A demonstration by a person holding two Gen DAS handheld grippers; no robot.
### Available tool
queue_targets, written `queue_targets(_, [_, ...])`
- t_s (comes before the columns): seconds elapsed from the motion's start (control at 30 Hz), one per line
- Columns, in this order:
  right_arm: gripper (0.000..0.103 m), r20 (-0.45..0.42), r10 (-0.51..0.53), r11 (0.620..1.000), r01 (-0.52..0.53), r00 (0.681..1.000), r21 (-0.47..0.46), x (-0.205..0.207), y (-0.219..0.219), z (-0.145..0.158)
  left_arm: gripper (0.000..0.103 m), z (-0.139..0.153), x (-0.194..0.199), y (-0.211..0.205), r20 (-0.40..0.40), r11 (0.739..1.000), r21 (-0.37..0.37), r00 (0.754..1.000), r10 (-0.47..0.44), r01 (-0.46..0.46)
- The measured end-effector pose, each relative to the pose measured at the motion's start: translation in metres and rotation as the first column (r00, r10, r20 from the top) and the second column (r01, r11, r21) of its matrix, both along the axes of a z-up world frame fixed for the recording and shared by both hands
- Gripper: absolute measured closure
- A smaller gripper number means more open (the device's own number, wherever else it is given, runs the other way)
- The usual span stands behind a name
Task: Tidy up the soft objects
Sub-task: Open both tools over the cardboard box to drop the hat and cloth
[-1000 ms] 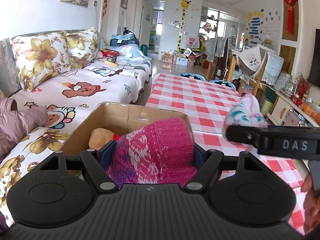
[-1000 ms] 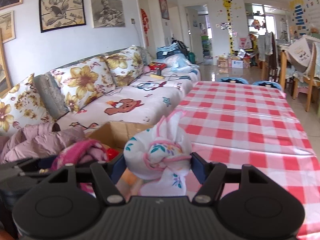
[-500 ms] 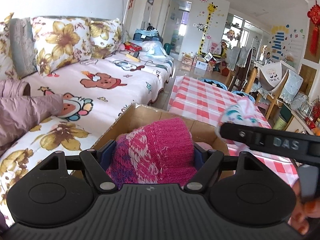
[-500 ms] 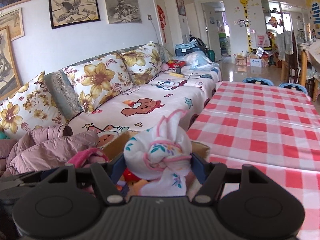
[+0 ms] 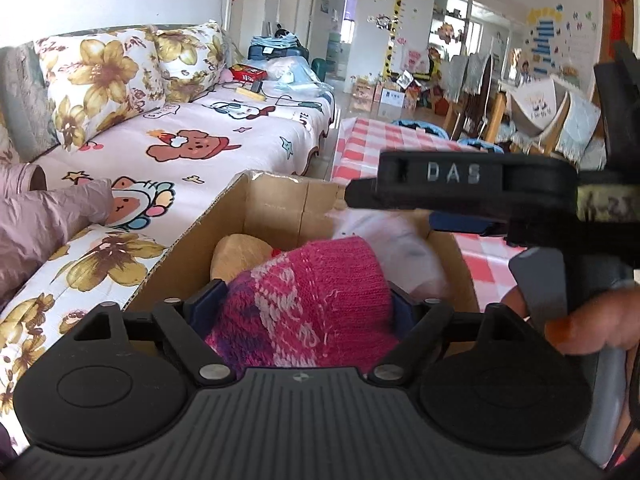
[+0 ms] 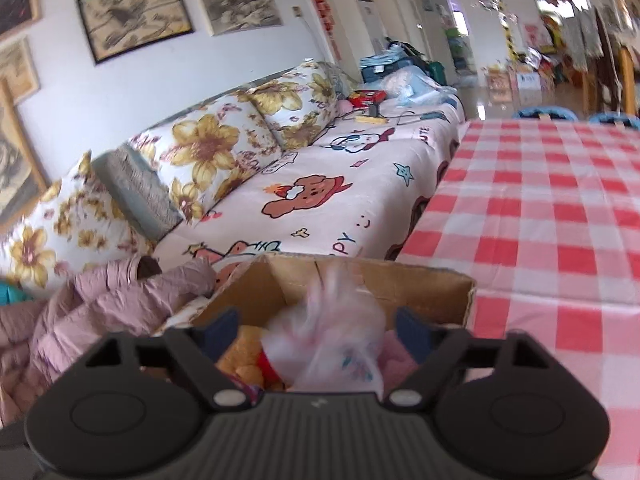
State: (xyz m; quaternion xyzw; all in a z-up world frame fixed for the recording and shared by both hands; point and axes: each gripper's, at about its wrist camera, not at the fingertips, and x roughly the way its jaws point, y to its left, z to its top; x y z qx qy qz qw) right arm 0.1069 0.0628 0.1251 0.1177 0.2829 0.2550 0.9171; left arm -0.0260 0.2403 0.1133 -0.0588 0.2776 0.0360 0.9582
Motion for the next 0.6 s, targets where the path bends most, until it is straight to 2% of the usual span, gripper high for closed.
queue_targets(0.17, [0.013, 0.028, -0.066, 0.998, 0.066, 0.997, 0.009, -0.009, -0.014, 0.007, 0.000, 0.001, -0.003, 0.004, 0.001, 1.000, 0.028, 1.000, -0.013, 0.013])
queue_targets(0.27, [0.008, 0.057, -0.112, 0.994, 0.111, 0.992, 0.019, -0.019, -0.028, 0.014, 0.000, 0.002, -0.006, 0.008, 0.006, 1.000, 0.026, 1.000, -0.018, 0.018])
queue_targets(0.4, [0.006, 0.070, -0.162, 0.987, 0.160, 0.984, 0.033, -0.034, -0.047, 0.019, 0.000, 0.002, -0.012, 0.004, 0.007, 0.997, 0.048, 0.998, -0.067, 0.066])
queue_targets(0.6, [0.004, 0.083, -0.217, 0.976, 0.216, 0.973, 0.018, -0.053, -0.064, 0.026, 0.000, 0.004, -0.022, 0.007, 0.019, 0.996, 0.003, 0.996, -0.092, 0.092])
